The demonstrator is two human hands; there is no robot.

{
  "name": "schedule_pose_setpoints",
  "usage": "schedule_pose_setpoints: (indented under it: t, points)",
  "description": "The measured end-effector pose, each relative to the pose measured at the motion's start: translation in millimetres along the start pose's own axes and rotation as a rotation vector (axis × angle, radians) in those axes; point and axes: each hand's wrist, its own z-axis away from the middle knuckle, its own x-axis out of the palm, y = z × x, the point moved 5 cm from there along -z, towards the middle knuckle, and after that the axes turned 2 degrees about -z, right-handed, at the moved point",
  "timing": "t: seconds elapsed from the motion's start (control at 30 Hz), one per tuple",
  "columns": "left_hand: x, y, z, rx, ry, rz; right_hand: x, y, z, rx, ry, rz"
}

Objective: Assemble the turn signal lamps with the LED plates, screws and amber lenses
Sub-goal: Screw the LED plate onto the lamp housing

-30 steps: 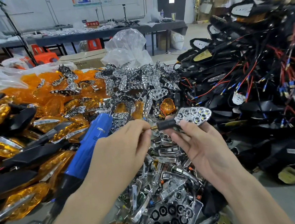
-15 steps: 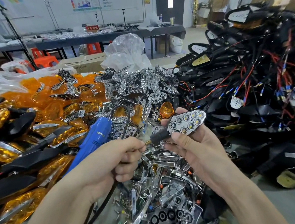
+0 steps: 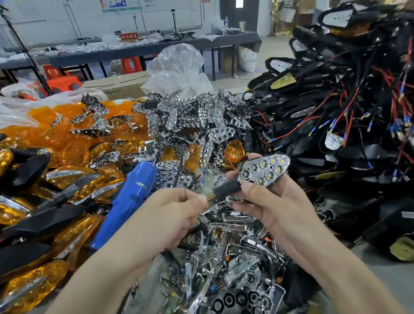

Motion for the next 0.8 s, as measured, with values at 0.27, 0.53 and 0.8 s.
schedule_pose_setpoints:
  t: [0.27,0.53,0.8]
  points:
    - [-0.8,8.4,4.3,0.196,0.184,-0.236,0.5,2.1,2.3,0.048,0.019,-0.107]
    - [2.5,5.0,0.2,0.218,0.194,-0.247,1.4,-0.5,3.3,0.045,0.031,-0.103]
    - [-3.4,3.6,0.6,0.258,0.111,-0.38,1.7,4.4,4.7,0.099,0.063,-0.084]
